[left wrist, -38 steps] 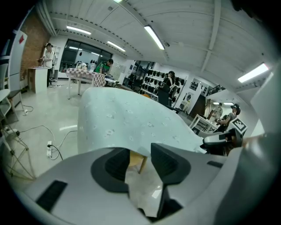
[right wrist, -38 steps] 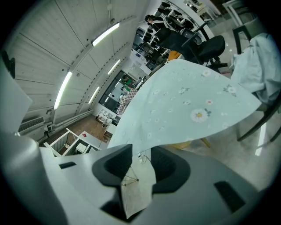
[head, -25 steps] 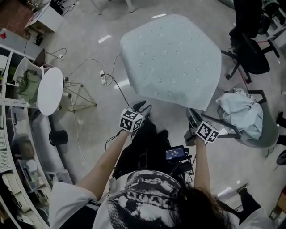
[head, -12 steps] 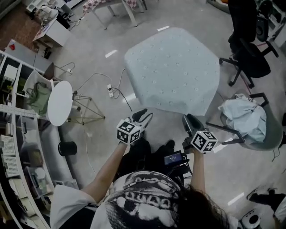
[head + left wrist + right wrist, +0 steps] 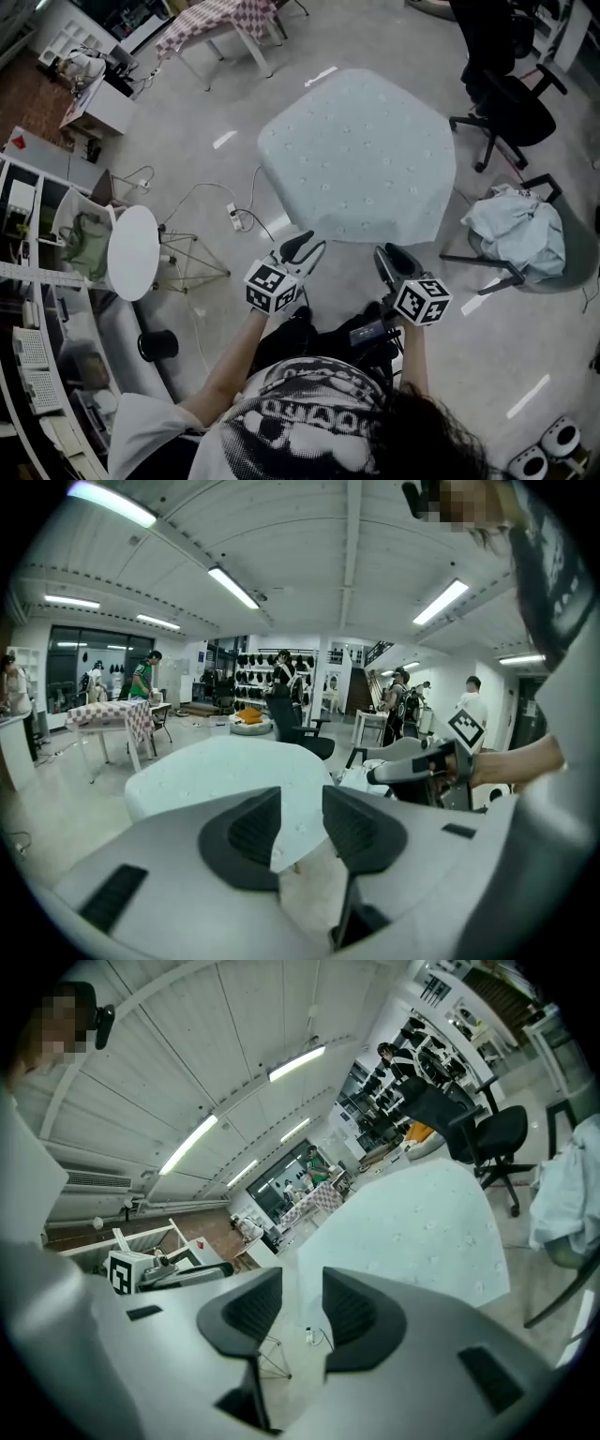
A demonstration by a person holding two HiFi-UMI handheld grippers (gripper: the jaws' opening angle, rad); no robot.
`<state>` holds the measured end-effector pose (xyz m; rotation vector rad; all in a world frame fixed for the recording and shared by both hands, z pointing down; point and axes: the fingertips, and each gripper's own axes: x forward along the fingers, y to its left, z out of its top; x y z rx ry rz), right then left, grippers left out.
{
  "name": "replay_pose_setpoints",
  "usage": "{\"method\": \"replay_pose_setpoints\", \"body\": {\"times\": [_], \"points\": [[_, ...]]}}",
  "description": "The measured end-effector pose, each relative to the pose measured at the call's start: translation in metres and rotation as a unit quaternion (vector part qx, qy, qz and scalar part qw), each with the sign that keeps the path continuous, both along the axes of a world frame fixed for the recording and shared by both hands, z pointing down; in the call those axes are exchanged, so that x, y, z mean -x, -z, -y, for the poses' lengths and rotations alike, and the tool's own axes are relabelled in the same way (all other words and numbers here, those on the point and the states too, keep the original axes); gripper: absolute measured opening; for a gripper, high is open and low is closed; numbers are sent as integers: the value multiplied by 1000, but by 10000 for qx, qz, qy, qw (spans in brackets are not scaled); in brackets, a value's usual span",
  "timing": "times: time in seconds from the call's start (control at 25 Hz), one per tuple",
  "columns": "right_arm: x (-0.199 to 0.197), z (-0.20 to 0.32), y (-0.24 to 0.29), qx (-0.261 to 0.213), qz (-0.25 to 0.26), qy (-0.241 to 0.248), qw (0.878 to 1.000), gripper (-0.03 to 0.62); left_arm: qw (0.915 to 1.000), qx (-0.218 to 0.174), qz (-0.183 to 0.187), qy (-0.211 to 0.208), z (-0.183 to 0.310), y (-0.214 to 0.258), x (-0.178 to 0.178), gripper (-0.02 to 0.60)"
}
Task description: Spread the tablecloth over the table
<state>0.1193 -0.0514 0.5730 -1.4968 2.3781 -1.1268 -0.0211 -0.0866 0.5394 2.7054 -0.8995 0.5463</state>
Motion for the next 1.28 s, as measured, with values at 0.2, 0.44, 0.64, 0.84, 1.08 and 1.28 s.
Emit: {"method": "replay_pose_setpoints", "body": {"times": [0.2,0.44,0.64,0.84,1.08,1.28], "points": [[49,1,12,-115,-157,-175,9997,123,9983,-238,201,-500,4,5,39,144],[128,-1,29,-271,-106,-639,9975,123,9899,-550,361,-1259,6,10,103,143],[191,-13,34,-330,-247,-1044,9937,123,9875,-471,155,-1494,2,5,167,141],[234,-37,40,-271,-401,-1323,9900,121,9874,-122,-282,-1554,-7,2,209,132],[259,-60,46,-159,-702,-1457,9867,113,9798,-223,-393,-1946,-33,5,216,109],[268,-68,54,-131,-1324,-1460,9803,49,9753,-168,-649,-2104,-52,15,214,69]]}}
